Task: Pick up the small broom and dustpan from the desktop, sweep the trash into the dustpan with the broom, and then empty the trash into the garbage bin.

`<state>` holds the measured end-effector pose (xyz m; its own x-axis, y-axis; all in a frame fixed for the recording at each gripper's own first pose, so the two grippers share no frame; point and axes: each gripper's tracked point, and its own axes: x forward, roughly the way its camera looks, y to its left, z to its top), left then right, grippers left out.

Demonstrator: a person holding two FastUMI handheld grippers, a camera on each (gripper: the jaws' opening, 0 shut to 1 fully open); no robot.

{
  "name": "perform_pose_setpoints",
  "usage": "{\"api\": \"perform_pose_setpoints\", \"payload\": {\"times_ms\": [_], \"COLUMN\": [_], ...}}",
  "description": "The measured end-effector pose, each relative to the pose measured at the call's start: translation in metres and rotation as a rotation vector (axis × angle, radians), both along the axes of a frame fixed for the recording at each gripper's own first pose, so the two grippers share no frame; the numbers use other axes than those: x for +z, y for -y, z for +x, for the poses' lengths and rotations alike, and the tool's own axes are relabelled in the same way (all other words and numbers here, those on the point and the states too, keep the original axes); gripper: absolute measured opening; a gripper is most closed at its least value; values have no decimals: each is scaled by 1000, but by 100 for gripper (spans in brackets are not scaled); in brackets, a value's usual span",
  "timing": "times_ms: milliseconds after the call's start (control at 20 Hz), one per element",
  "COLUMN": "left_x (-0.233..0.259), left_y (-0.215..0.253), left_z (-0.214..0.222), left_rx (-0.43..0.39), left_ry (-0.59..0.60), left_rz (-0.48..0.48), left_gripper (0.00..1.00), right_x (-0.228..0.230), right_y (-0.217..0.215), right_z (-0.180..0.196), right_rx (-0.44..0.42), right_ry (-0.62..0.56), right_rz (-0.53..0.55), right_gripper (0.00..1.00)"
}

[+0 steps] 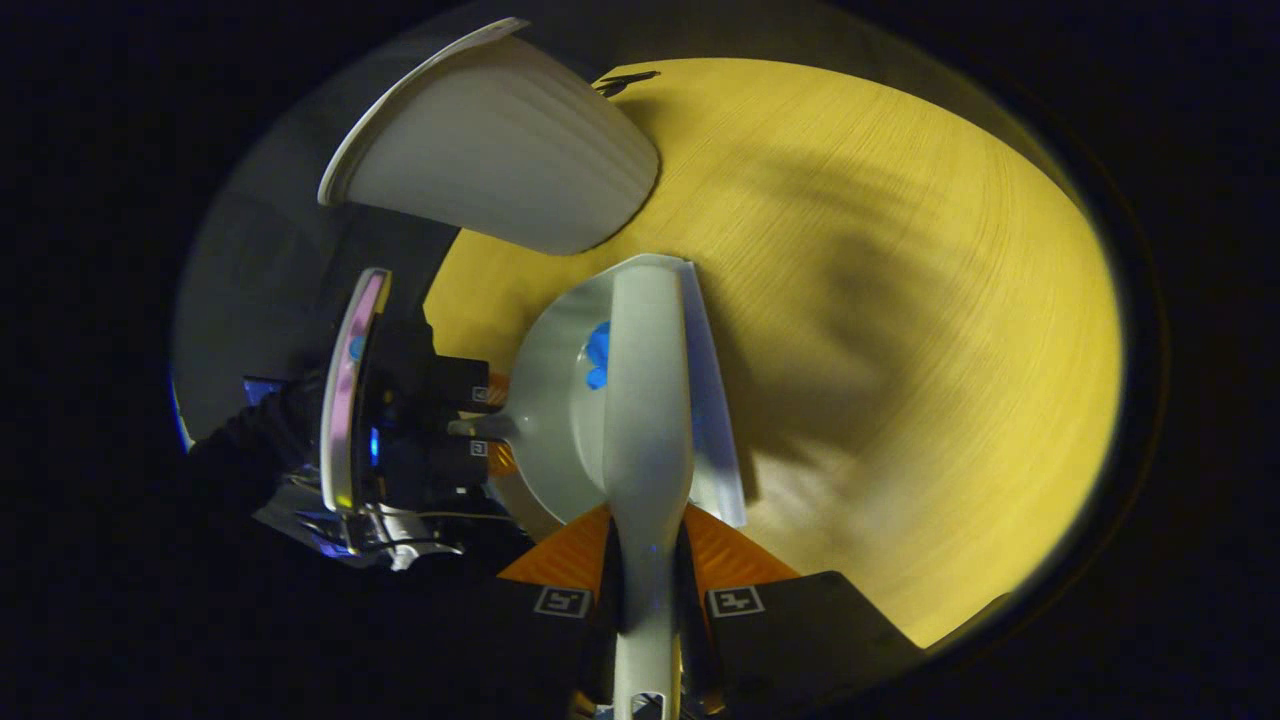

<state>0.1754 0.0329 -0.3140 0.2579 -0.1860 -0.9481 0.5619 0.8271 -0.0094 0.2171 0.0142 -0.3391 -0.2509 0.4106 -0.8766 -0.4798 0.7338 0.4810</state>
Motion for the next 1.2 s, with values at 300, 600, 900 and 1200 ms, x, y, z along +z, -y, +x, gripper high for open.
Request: {"api": "perform_pose_setpoints", "payload": {"times_ms": [300, 600, 900, 1200], "left_x": [5, 48, 167, 319], "left_y": [6, 11, 7, -88], "left_z": [-4, -42, -79, -41], "left_rx": [61, 98, 149, 372], "left_ry": [67, 122, 186, 267], "left_rz": [-64, -52, -69, 98], "left_gripper": [30, 29, 29, 28], "right_x": [31, 46, 6, -46], "right_y": [8, 32, 59, 60], "right_z": [23, 46, 60, 36], "right_rx": [-207, -287, -355, -406], "right_ry": [98, 208, 269, 328], "right_rz": [75, 89, 51, 82], "right_gripper": [29, 28, 28, 24]}}
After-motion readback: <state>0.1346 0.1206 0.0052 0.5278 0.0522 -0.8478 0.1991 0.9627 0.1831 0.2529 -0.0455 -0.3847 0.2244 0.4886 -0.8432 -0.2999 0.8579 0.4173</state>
